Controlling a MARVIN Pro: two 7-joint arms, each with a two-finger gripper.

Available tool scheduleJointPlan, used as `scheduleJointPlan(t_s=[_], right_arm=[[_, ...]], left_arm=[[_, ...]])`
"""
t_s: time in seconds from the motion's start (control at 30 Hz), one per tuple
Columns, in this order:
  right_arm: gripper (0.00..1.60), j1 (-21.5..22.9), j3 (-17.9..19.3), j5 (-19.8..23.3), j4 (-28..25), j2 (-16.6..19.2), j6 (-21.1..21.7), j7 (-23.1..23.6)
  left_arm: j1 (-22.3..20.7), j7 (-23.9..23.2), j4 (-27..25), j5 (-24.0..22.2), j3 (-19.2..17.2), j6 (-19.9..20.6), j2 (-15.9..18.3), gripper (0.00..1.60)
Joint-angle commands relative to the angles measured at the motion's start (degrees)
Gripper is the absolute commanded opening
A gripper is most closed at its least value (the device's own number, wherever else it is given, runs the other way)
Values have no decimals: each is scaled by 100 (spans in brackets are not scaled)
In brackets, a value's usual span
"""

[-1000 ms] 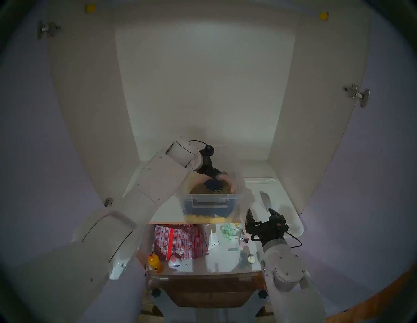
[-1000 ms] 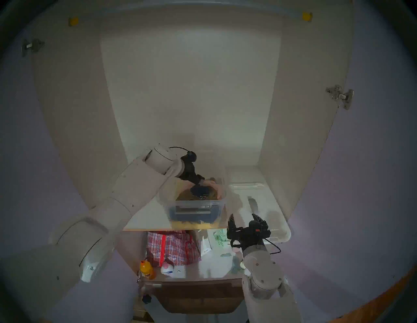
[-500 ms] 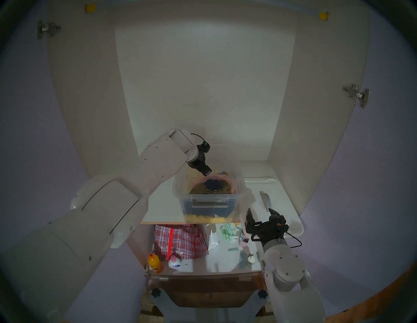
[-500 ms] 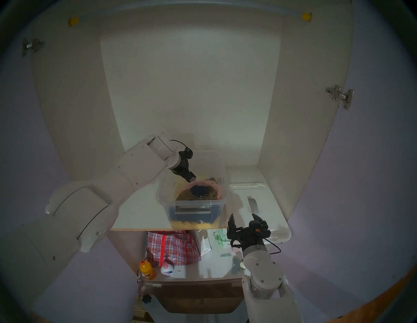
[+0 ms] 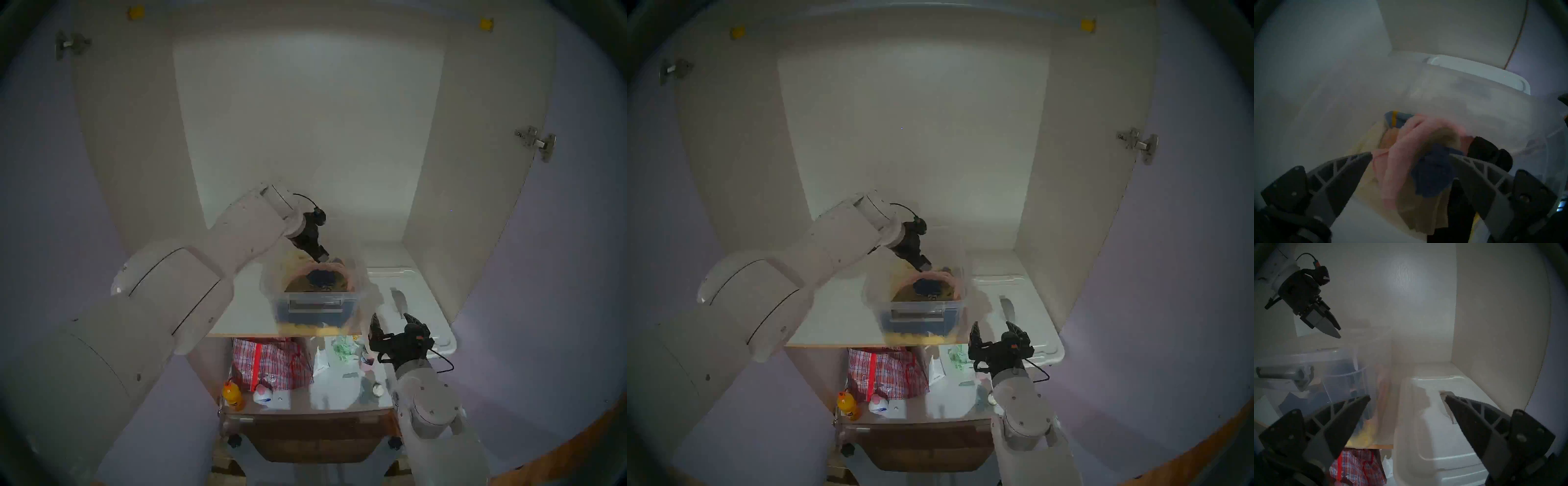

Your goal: Take socks out of the storage bin, place them on top of the cabinet, and put the lid back on the bin

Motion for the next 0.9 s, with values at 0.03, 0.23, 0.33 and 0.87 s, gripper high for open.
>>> scheduleJointPlan(t_s=[0.03,0.23,0.33,0.87], right_arm=[[160,45,3,5,-159,-2,-28,2],[160,46,2,5,-157,-2,-29,2],[160,47,2,4,-153,-2,-31,1],[160,54,2,3,-140,-2,-35,0]], left_arm=[[-243,-211,-127,448,585,-289,-79,160],[-470,-767,263,551,942,-516,-211,160],[-552,-719,485,553,1078,-587,-349,160],[-574,-147,1185,664,1161,-822,-832,160]])
